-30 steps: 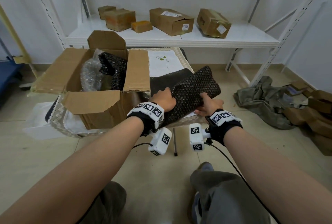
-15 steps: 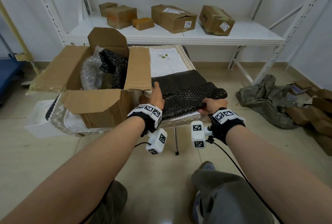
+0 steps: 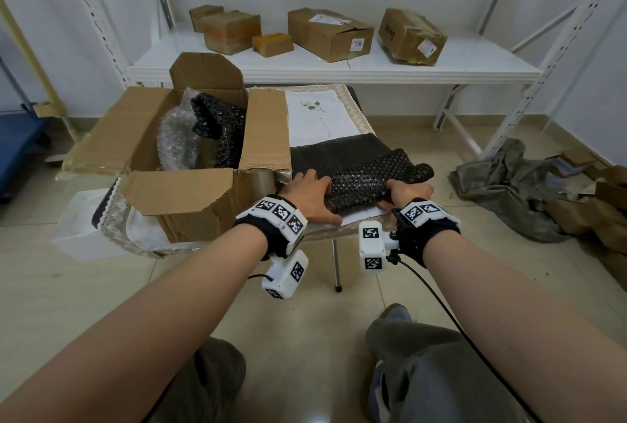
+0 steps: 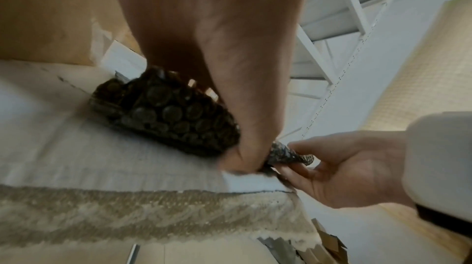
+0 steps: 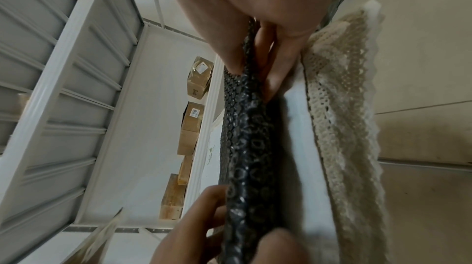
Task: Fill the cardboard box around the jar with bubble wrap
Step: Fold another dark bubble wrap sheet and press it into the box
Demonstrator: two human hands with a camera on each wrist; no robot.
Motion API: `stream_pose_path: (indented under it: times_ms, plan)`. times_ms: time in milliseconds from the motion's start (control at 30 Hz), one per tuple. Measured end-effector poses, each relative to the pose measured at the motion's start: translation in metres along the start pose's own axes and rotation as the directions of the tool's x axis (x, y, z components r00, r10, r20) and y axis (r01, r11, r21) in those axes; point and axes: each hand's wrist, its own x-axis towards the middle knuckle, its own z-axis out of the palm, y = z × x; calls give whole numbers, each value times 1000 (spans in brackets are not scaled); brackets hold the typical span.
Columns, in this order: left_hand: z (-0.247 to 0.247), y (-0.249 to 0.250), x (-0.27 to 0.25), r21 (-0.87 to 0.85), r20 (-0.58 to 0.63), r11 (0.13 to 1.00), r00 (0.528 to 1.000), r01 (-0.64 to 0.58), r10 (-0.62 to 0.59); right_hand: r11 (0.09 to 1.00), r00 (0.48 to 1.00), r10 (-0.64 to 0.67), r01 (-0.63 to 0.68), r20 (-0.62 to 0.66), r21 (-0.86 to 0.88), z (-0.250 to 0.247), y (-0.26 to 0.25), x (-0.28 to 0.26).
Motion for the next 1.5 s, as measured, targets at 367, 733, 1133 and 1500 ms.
stream_pose_path:
  times_ms: [367,733,1133,1500]
  plan:
    - [-19,9,-14,-230,-99,973,995,3,-27,873,992,-10,-52,126,485,10,-2,-4]
    - [-37,35,-19,-438,-51,894,995,-96,82,935,965,-29,-66,261,349,19,8,-5]
    - [-28,24,-15,-945,221,238,975,223,-37,980,976,-56,13,210,199,25,10,17]
    - [-9,9,-6,-931,308,193,950,311,-45,914,911,-64,-110,407,389,23,23,8]
